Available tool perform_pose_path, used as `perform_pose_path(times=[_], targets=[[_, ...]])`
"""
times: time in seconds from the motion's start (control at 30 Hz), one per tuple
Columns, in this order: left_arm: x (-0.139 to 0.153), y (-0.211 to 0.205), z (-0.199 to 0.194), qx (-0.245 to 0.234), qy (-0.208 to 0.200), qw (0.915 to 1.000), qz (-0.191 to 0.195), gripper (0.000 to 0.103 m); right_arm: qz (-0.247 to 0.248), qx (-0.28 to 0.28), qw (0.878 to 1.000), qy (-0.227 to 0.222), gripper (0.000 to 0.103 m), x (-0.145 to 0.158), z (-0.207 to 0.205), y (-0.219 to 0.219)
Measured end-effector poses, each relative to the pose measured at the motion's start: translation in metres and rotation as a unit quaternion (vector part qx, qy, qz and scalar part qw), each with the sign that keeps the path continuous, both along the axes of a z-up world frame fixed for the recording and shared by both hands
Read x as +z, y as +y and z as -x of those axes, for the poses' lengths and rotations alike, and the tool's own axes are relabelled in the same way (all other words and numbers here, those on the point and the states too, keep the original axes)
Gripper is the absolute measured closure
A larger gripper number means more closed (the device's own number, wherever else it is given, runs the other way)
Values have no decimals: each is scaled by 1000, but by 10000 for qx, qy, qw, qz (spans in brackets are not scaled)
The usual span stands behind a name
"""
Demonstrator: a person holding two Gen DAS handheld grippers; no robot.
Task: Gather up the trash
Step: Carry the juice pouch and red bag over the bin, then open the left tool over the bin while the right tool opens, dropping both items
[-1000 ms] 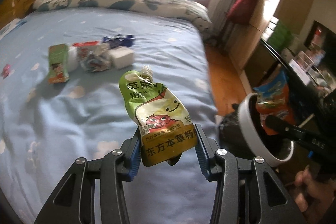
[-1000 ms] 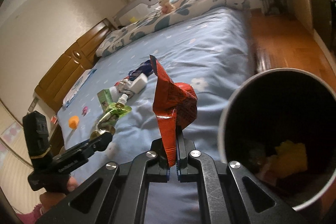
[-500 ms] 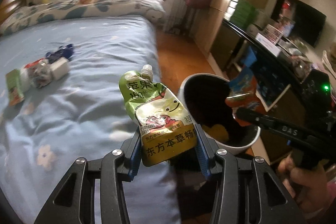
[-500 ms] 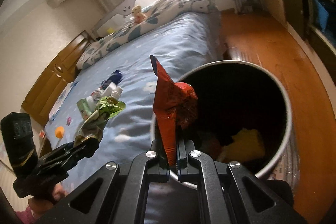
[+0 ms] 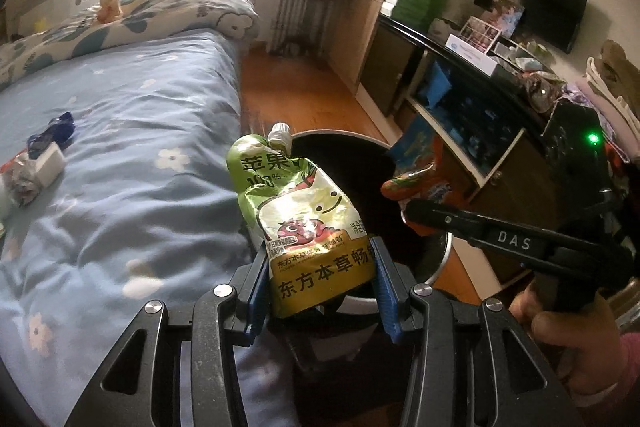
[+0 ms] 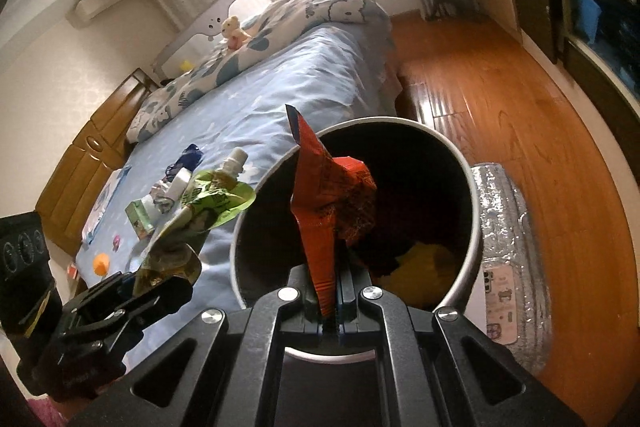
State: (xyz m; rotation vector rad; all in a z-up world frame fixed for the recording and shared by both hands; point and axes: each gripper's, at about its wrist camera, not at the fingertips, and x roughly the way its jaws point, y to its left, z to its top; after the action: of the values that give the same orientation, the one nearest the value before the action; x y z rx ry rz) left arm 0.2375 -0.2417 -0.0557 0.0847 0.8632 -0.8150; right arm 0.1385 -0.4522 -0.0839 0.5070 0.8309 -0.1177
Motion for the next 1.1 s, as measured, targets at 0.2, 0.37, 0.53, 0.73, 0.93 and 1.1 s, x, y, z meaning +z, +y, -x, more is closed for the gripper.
perform_pose_path(times=[0.2, 0.37, 0.53, 0.73, 0.93, 1.1], targets=[[-6, -8, -13, -73, 124, 9999, -70, 59, -24, -16, 9999, 96, 100, -3, -1, -6], [-6, -15, -21, -106, 159, 9998, -102, 59, -28, -10, 9999, 107, 100, -4, -2, -8], [-8, -23, -19, -126, 177, 9997, -125, 59, -20, 1, 9998, 191, 99, -9, -4, -12], [-11, -28, -21, -136, 274, 9995, -84, 53, -61, -37, 9996, 277, 94, -13, -7, -19], [-11, -30, -20, -66, 358, 9993, -83, 47, -73, -148, 9993, 322, 74, -13, -11, -26], [-10, -23, -19, 61, 405, 9992, -41, 43, -52, -192, 9996, 223, 63, -7, -10, -26]])
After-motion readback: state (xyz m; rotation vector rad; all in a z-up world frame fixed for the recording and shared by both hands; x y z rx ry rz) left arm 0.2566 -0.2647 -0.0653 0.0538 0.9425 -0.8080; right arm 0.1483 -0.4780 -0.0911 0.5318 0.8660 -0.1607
